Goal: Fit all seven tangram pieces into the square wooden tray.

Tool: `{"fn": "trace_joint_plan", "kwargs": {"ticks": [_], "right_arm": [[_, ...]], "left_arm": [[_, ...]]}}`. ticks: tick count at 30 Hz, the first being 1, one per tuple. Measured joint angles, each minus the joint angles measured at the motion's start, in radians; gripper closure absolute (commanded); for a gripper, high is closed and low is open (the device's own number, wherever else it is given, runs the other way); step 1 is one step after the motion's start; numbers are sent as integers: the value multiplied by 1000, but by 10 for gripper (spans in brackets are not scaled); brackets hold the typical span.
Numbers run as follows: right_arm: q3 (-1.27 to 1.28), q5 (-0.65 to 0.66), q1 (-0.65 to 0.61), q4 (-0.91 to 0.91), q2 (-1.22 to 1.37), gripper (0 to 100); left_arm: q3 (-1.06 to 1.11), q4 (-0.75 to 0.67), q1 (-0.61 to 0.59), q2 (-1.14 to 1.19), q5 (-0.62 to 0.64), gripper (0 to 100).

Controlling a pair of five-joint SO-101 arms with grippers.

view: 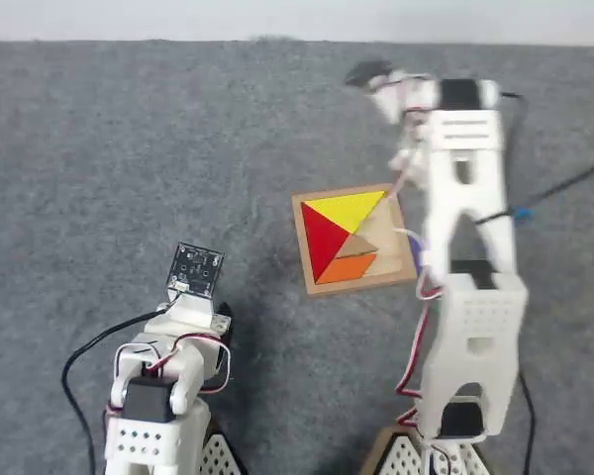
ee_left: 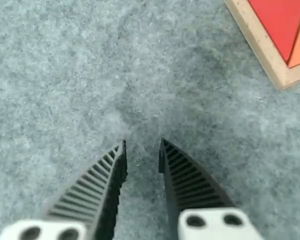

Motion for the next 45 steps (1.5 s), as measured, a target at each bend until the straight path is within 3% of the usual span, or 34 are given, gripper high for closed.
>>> {"fn": "trace_joint_plan", "kwargs": {"ticks": [7,12,19,25,35,40,45], "right_arm": [[0,-6,172,3,-12,990],[-17,-109,189,28,-38,990],[28,-227,213,61,-322,990],[451,-359,207,14,-621,991],[1579,-660,98,-609,-1049,983],[1639,-799,123,-649,-1056,904],[1599,-919,157,-626,-868,888]], "left_arm": [[0,0,0,0,0,899],[0,0,0,0,0,899],[0,0,0,0,0,899],[0,0,0,0,0,899],[0,0,0,0,0,899],[0,0,0,0,0,899],[0,0,0,0,0,899]]}}
